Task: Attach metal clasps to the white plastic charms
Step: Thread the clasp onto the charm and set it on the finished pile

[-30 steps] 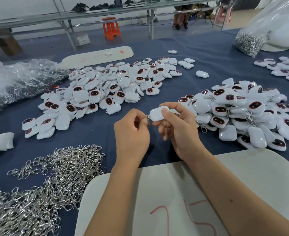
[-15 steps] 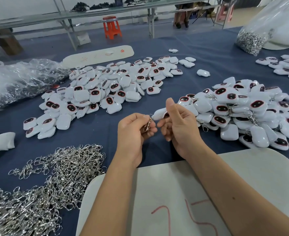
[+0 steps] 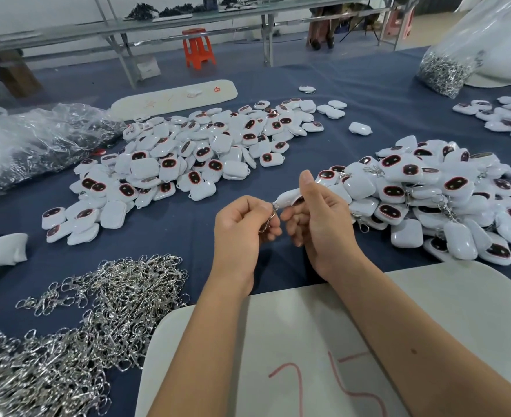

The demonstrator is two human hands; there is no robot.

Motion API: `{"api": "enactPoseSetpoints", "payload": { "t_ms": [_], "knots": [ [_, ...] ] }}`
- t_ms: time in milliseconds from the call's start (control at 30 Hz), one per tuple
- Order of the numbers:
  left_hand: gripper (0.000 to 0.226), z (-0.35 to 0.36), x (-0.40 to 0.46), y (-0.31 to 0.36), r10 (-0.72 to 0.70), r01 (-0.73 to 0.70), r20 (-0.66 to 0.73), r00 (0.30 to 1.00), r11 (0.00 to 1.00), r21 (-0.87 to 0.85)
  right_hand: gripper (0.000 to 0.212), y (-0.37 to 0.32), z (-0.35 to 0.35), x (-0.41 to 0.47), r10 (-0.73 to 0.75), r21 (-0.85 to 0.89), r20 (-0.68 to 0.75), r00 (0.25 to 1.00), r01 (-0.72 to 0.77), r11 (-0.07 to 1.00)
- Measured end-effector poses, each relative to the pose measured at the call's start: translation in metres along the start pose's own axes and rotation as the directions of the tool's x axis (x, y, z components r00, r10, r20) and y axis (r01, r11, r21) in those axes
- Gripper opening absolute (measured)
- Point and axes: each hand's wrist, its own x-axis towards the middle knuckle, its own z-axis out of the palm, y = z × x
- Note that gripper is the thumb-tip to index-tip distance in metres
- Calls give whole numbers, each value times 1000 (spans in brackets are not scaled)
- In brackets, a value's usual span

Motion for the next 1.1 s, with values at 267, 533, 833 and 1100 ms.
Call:
{"api": "enactPoseSetpoints", "payload": {
  "t_ms": [267, 533, 833, 1100],
  "knots": [
    [18, 3, 2, -3, -47, 47, 6, 999, 986, -159, 36, 1, 1, -3, -137, -34, -132, 982, 134, 990],
    [29, 4, -1, 0, -38, 36, -10, 999, 983, -179, 53, -2, -4, -6, -541, -374, -451, 710, 400, 837],
    [16, -19, 6, 4, -34, 4, -171, 985, 985, -175, 67, 6, 3, -12, -650, -690, -68, 757, 435, 578],
    [19, -97, 19, 33, 90, -40, -403, 911, 991, 130, 29, 11, 20, -19, -626, -749, 261, 735, 563, 350]
  ]
}}
